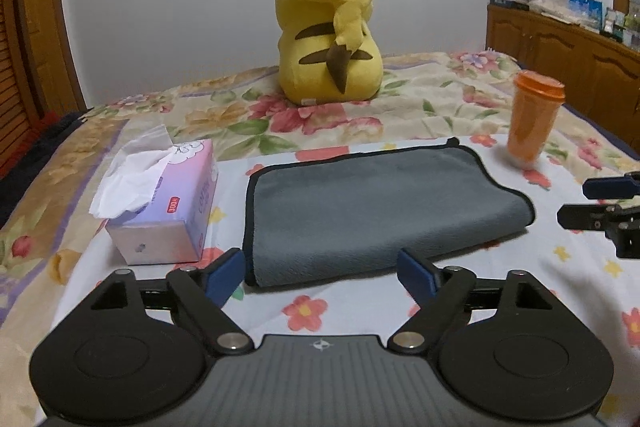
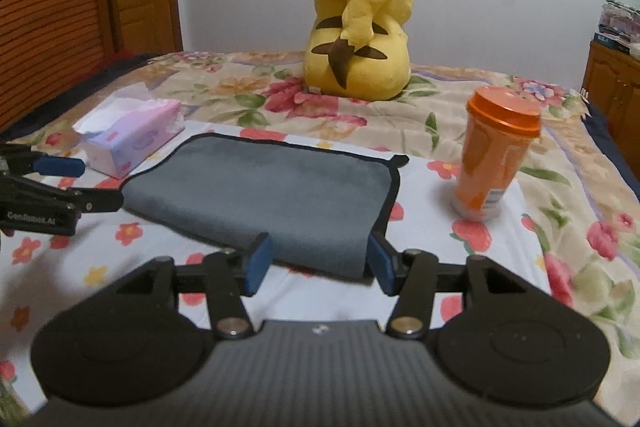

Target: Fold towel

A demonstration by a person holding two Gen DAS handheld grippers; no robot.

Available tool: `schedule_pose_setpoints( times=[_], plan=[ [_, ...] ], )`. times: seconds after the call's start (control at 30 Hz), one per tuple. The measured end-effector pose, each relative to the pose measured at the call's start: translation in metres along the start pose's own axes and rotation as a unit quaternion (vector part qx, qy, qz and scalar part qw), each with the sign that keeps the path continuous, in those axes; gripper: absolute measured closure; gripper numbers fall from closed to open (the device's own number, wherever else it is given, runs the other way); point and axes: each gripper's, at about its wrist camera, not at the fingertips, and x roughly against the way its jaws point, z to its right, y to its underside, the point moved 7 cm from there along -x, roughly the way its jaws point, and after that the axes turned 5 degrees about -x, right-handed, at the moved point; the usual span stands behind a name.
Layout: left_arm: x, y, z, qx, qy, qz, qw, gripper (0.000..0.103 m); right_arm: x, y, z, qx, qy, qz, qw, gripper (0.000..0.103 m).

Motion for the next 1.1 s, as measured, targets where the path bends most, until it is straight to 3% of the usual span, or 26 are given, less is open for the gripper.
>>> schedule_pose_setpoints(
  times=[0.23,0.37,0.6,1.1],
  plan=[
    [0.022,0.003,0.006,0.006,-0.004,0.01,0.9999,0.005,0.022,0.011,0.001,-0.007,0.004,0.001,1.0,0.038],
    [0.031,0.01,0.009,0.012,-0.005,0.009,0.9999,0.0,0.03,0.018,0.0,-0.011,0.007,0.001,1.0,0.017],
    [0.041,0.024,0.014,0.016,0.002,0.0,0.9999,0.0,0.039,0.029,-0.003,-0.022,0.011,-0.004,1.0,0.0],
    [0.083,0.034,0.034,0.023,-0.018,-0.002,0.9996,0.0,0.071,0.043,-0.012,-0.048,0.02,-0.001,0.999,0.0]
  ],
)
